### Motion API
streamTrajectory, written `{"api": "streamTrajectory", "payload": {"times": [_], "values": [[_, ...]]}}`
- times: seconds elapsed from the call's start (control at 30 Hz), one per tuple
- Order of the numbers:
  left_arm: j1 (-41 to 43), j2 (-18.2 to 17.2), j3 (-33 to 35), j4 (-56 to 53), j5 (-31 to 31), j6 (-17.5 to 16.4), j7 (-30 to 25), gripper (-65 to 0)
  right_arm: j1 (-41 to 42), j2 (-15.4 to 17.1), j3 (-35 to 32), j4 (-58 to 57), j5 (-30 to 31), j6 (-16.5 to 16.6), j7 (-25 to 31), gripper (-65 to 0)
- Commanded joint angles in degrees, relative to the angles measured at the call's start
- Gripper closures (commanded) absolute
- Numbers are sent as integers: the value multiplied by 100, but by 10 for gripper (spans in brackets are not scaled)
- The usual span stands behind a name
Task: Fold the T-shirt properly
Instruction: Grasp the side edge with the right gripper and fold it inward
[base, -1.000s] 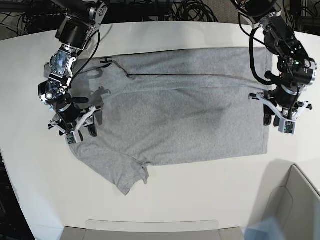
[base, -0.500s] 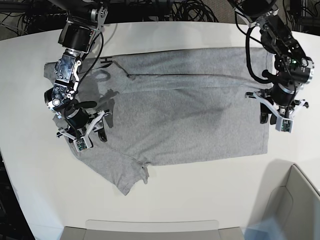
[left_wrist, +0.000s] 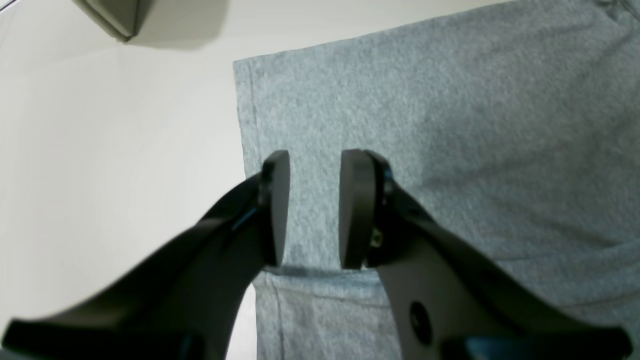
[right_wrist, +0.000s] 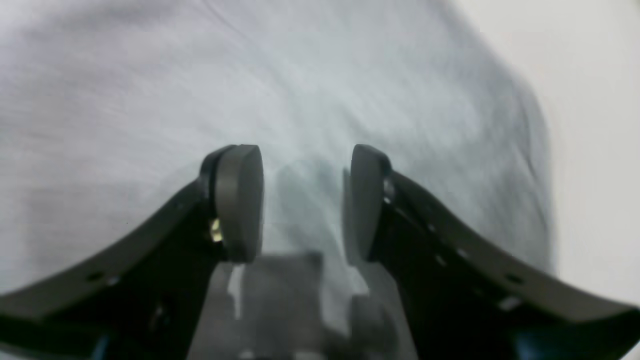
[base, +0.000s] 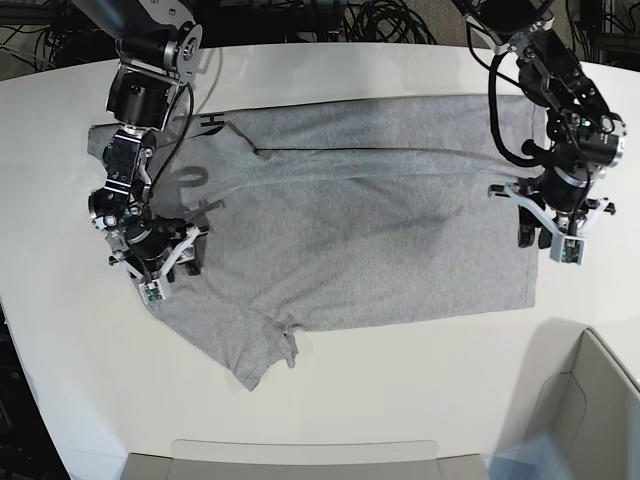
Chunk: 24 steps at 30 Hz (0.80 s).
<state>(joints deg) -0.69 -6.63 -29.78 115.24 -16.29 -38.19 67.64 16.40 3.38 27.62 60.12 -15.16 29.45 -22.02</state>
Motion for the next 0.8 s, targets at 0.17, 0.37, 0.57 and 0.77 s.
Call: {"api": "streamTrajectory", "payload": {"times": [0.17,0.37,0.57,0.77], "values": [[-76,-44,-7,85,-36,17,-113,-165,377,484,3,-407,87,-514,79,-291],[-76,-44,29,85,-36,17,-113,-165,263,704,-6,-592,87,-488,-1002,-291],[-94,-44,20,85,-36,17,-113,-165,-889,660,-6,516,96,373,-1319,-291],[-111,-44,37,85,-36,17,-113,-165,-1988,493,3,2309,122,883,-2136,-291]]}}
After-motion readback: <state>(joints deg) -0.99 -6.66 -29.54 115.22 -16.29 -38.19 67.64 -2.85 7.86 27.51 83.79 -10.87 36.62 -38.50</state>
